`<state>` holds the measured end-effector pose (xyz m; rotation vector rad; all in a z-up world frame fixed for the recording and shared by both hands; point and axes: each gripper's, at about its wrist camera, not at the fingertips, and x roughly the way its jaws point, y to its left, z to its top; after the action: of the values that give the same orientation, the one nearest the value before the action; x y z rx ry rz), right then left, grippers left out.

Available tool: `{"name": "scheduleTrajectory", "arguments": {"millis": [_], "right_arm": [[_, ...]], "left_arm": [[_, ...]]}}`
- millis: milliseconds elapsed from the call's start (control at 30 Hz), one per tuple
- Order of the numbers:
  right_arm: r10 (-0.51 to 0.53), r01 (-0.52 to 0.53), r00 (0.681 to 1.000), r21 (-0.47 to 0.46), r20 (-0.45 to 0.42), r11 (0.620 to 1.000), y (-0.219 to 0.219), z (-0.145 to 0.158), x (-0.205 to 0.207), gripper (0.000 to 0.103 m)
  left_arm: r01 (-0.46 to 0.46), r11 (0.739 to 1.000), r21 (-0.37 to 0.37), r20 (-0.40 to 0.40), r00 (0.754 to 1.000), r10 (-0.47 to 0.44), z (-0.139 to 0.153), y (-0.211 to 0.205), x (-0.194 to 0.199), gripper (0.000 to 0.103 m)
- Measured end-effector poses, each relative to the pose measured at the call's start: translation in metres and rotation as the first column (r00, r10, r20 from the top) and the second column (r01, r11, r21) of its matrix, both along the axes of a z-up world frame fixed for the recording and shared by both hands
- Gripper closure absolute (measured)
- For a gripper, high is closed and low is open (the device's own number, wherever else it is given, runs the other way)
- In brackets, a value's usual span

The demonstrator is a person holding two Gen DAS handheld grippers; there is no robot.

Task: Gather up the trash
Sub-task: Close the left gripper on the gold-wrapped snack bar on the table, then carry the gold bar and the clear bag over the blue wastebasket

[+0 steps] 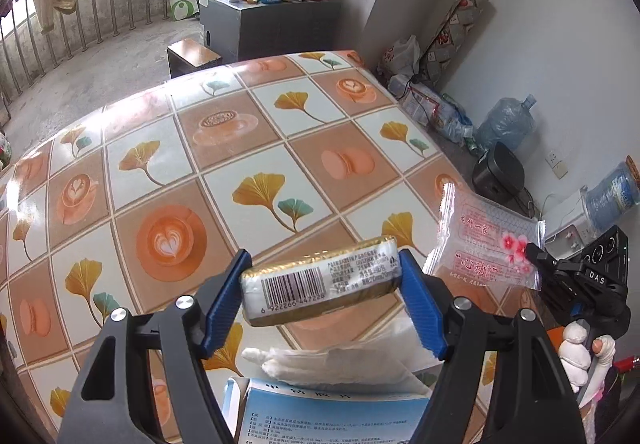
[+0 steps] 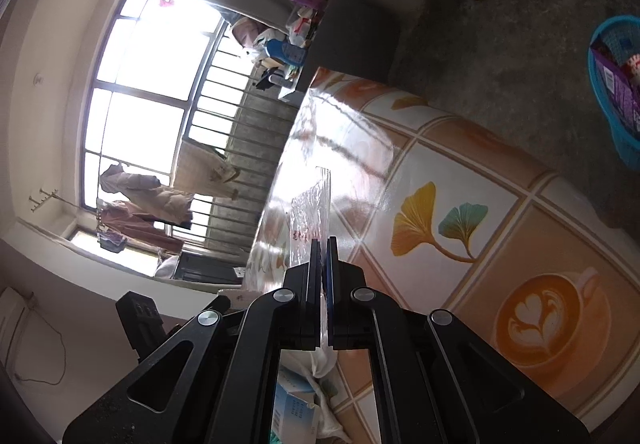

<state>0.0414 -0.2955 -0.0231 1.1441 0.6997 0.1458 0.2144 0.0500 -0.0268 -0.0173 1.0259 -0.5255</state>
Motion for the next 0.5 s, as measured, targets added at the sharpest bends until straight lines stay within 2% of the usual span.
{"name": "scheduleTrajectory", "arguments": {"millis": [133, 300, 433, 500], "right_arm": [[-0.049, 0.050, 0.998, -0.024, 0.036, 0.998, -0.016, 0.012, -0.010, 0.102], [-0.182, 0.187, 0.980, -0.069, 0.076, 0.980, -0.059, 0.027, -0.041, 0.102], [-0.331, 0.338, 0.940, -0.097, 0.080, 0.936, -0.106, 0.030, -0.081, 0.102], [-0.405, 0.411, 0.912, -0.127, 0.070, 0.903, -0.126, 0.029, -0.101, 0.102]], "left_arm": [[0.034, 0.997, -0.074, 0.024, 0.999, -0.032, 0.024, -0.011, 0.000, 0.031], [0.160, 0.980, -0.121, 0.042, 0.987, -0.156, 0.046, -0.065, -0.003, 0.031], [0.289, 0.948, -0.132, 0.040, 0.957, -0.287, 0.053, -0.135, -0.011, 0.031], [0.362, 0.919, -0.154, 0.019, 0.931, -0.364, 0.052, -0.175, -0.017, 0.031]]}}
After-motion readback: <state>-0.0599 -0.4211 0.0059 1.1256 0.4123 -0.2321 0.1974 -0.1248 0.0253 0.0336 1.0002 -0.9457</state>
